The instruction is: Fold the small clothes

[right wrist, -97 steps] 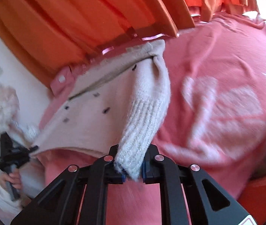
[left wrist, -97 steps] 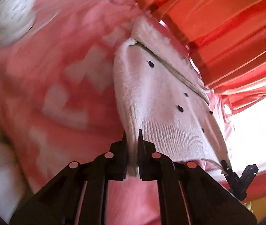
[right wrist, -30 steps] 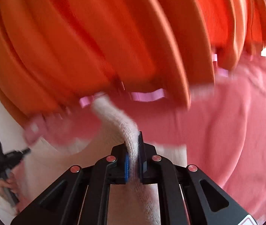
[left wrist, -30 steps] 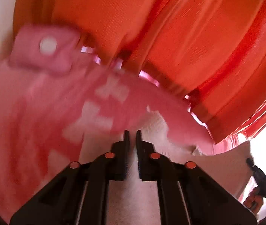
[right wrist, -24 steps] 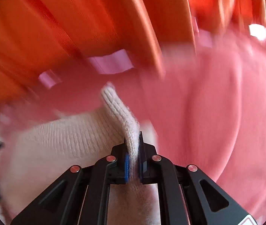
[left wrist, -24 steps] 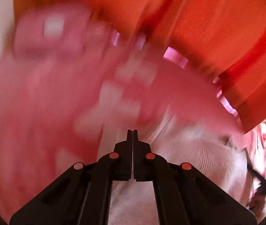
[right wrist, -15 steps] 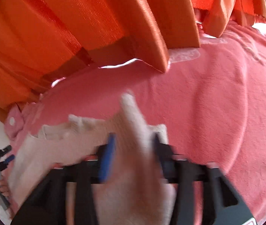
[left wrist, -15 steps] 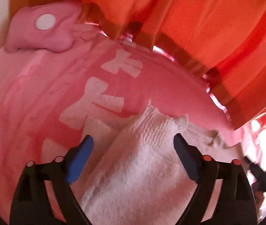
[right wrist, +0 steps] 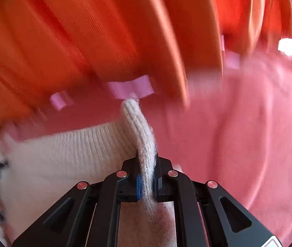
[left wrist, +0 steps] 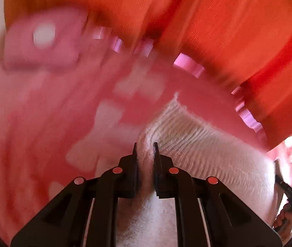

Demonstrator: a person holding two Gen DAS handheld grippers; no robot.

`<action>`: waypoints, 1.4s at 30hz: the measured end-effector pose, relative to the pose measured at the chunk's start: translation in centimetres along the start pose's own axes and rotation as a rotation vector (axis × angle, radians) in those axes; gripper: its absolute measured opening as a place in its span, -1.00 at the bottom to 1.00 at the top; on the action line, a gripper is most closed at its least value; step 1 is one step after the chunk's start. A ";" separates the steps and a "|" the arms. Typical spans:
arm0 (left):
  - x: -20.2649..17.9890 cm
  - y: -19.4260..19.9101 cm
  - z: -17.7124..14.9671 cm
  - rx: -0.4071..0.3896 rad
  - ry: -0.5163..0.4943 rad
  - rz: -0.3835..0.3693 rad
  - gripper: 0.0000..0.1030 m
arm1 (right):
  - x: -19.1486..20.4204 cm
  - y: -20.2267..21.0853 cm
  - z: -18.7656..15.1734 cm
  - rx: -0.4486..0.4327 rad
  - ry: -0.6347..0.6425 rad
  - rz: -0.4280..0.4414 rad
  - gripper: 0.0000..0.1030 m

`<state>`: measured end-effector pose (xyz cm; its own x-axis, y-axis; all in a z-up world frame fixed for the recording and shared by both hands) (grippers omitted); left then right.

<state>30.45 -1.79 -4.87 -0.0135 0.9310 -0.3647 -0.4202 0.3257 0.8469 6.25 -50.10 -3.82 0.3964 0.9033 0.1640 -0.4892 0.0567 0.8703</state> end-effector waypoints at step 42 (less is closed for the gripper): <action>15.5 12.8 -22.0 0.147 0.492 -0.199 -0.57 | 2.0 15.1 -22.2 0.072 -0.156 0.125 -0.99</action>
Point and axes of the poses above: each gripper's, at about its wrist camera, not at the fingertips, and y roughly against the way its jaws point, x to its left, z to its top, the point moved 3 cm from there along -y, roughly the way its jaws point, and after that the axes turned 13 degrees about y, right-handed, at the moved point
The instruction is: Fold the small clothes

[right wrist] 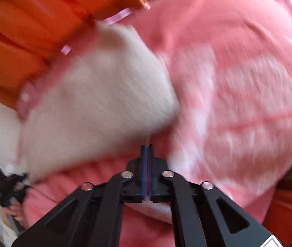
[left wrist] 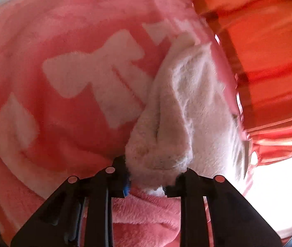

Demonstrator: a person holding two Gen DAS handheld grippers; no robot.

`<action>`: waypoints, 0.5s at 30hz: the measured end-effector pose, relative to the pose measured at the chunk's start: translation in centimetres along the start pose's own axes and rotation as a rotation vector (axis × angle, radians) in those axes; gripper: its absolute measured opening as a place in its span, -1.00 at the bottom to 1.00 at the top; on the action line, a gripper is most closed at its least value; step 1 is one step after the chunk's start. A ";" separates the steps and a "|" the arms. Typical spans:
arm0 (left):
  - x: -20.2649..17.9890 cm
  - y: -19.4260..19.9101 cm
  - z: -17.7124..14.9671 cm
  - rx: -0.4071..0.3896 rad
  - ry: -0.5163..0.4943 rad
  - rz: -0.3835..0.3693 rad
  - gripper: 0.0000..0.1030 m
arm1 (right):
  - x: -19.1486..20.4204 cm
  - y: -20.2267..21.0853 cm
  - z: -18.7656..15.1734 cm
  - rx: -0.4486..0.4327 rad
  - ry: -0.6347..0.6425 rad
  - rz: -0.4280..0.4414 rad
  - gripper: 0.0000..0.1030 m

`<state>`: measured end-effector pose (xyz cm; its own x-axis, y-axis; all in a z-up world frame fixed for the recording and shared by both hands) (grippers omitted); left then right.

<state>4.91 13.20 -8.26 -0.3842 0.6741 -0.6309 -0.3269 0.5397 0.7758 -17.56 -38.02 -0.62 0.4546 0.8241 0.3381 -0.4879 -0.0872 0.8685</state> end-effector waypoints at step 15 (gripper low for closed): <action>-7.6 4.9 3.3 -0.237 -0.144 -0.017 0.19 | 3.2 -0.6 13.9 -0.134 0.235 -0.088 0.14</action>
Point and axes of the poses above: each gripper's, at about its wrist camera, not at the fingertips, and y roughly against the way its jaws point, x to its left, z to its top, the point moved 3 cm from there along -y, roughly the way its jaws point, and after that the axes turned 13 degrees about y, right-handed, at the moved point
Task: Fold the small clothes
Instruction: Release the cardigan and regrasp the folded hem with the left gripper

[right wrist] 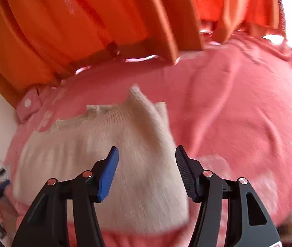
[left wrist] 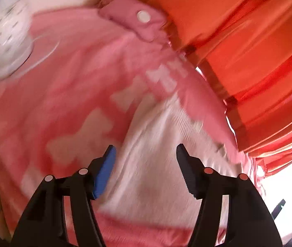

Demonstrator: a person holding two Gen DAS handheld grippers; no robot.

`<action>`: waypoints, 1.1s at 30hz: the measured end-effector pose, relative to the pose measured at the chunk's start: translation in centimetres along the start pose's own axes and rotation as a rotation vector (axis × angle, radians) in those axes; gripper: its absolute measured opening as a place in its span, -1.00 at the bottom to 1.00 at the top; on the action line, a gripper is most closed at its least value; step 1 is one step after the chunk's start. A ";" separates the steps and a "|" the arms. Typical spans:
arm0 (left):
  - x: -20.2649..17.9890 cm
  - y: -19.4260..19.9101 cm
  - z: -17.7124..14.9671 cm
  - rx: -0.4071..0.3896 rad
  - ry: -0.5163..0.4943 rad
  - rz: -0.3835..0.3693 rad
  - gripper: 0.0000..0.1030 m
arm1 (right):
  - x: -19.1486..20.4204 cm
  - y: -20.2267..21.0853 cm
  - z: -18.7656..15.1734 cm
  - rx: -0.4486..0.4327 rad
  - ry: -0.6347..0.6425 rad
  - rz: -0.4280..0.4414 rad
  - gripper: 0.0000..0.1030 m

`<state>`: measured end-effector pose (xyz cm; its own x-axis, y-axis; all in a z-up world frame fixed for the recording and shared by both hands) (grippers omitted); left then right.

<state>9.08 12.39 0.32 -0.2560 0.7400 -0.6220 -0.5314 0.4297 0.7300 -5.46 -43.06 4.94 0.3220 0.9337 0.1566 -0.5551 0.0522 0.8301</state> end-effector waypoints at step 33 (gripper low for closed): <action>-5.9 -7.9 3.0 0.095 -0.167 -0.097 -0.57 | -0.3 -1.5 4.8 -0.118 -0.048 0.126 -0.75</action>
Point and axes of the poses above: each gripper's, at about its wrist camera, not at the fingertips, and y roughly against the way its jaws point, x to its left, z to its top, the point moved 3 cm from there along -y, roughly the way its jaws point, and after that the axes turned 13 degrees about y, right-handed, at the moved point
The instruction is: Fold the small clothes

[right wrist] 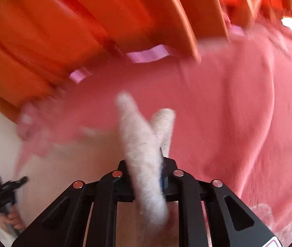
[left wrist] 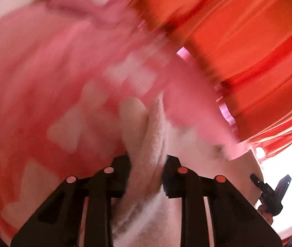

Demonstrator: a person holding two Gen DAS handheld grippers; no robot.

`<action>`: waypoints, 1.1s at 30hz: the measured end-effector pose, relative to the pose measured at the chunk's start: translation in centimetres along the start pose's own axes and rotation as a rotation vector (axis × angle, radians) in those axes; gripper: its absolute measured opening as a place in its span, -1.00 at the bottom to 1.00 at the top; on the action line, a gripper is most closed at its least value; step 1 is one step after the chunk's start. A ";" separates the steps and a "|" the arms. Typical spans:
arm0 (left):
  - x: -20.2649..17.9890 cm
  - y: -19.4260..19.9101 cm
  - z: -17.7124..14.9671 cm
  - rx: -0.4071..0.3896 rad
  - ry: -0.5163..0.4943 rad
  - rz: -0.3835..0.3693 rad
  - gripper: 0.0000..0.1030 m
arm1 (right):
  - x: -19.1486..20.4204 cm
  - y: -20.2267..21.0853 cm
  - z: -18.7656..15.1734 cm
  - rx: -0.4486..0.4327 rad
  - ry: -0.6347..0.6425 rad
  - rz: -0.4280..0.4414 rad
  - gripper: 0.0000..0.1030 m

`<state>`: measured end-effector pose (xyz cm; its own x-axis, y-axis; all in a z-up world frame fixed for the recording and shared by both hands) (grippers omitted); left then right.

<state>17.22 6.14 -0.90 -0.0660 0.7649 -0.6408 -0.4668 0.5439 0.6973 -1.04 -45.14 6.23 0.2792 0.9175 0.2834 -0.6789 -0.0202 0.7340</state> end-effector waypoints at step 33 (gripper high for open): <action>8.7 2.0 -6.8 -0.055 0.321 0.132 -0.32 | 15.8 -5.4 -10.8 0.268 0.154 0.240 -0.65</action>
<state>9.76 11.56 -7.28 -0.3991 0.6752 -0.6204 -0.4820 0.4210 0.7684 -0.31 -26.21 0.06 0.0148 0.9225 0.3856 -0.5053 -0.3259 0.7990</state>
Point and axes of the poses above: each gripper's, at about its wrist camera, not at the fingertips, and y roughly against the way its jaws point, x to its left, z to its top, the point moved 3 cm from there along -y, roughly the way its jaws point, and after that the axes turned 13 degrees about y, right-handed, at the moved point
